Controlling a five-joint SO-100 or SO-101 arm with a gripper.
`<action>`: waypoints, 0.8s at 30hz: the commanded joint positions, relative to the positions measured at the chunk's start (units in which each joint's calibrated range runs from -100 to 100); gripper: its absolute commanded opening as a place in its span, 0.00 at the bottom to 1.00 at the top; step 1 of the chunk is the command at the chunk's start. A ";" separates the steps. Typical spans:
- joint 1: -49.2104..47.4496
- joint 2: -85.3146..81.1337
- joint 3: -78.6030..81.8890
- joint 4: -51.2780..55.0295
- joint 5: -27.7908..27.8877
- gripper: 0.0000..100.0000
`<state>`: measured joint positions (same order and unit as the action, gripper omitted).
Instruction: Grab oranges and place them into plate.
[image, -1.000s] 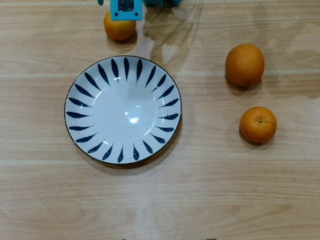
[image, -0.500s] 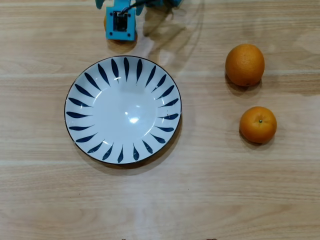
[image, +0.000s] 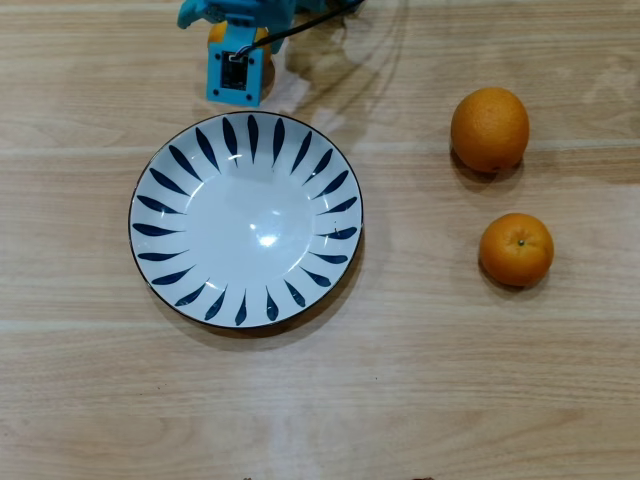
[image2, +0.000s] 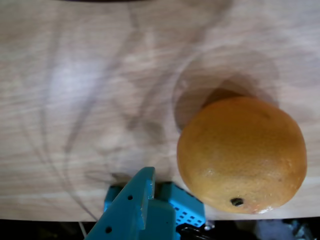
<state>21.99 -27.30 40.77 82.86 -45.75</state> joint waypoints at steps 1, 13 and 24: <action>2.36 1.34 1.38 -0.82 -0.25 0.51; 0.02 2.02 7.89 -3.74 -3.91 0.51; -0.94 2.11 12.33 -13.11 -3.75 0.51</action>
<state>20.56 -25.26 53.17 70.54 -49.35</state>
